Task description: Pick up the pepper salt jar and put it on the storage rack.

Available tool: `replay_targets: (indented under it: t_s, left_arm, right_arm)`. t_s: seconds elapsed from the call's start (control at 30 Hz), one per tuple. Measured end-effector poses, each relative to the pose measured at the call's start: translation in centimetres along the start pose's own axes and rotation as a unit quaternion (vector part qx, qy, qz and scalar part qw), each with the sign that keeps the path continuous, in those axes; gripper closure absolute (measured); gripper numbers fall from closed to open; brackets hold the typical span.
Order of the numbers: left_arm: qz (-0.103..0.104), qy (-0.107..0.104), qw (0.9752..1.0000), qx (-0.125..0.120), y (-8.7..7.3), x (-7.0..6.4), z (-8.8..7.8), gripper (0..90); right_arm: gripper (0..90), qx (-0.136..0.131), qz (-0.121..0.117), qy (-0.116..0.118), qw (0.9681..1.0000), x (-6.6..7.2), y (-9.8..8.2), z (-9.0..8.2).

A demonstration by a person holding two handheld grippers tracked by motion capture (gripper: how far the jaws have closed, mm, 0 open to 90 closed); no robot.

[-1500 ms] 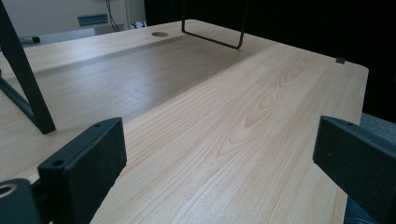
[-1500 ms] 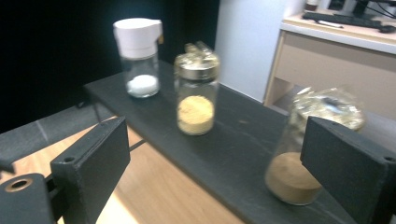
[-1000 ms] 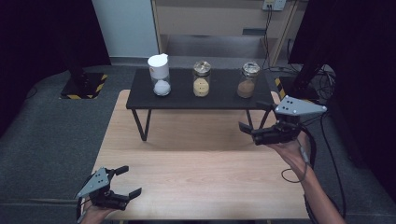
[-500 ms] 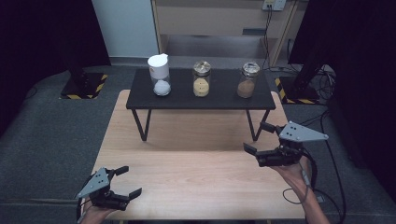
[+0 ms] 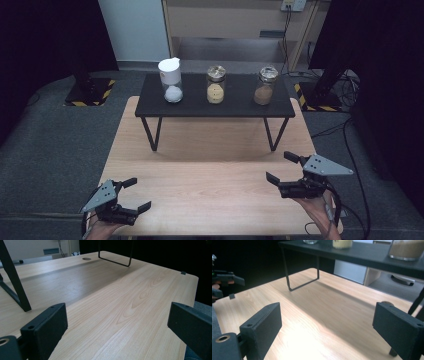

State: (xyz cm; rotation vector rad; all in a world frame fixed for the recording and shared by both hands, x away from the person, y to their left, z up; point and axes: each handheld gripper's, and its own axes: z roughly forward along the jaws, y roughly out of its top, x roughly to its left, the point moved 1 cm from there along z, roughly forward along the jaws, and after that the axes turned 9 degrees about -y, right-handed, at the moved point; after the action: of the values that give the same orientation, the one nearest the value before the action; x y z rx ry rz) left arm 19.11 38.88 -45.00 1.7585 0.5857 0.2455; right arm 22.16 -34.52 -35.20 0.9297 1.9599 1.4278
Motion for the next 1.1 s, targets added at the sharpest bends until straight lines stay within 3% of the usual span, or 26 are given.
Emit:
replay_targets:
  t_s: [0.6,1.1]
  left_arm:
    - [0.001,0.002,1.0000,-0.001,0.0,-0.1,0.0,1.9]
    - [0.003,0.002,1.0000,0.001,0.0,-0.2,0.0,2.0]
  right_arm:
    - [9.2,0.023,0.005,-0.033,0.9992,1.2,-4.1,-1.0]
    - [9.3,0.039,0.019,-0.039,0.9983,1.4,-6.7,-1.2]
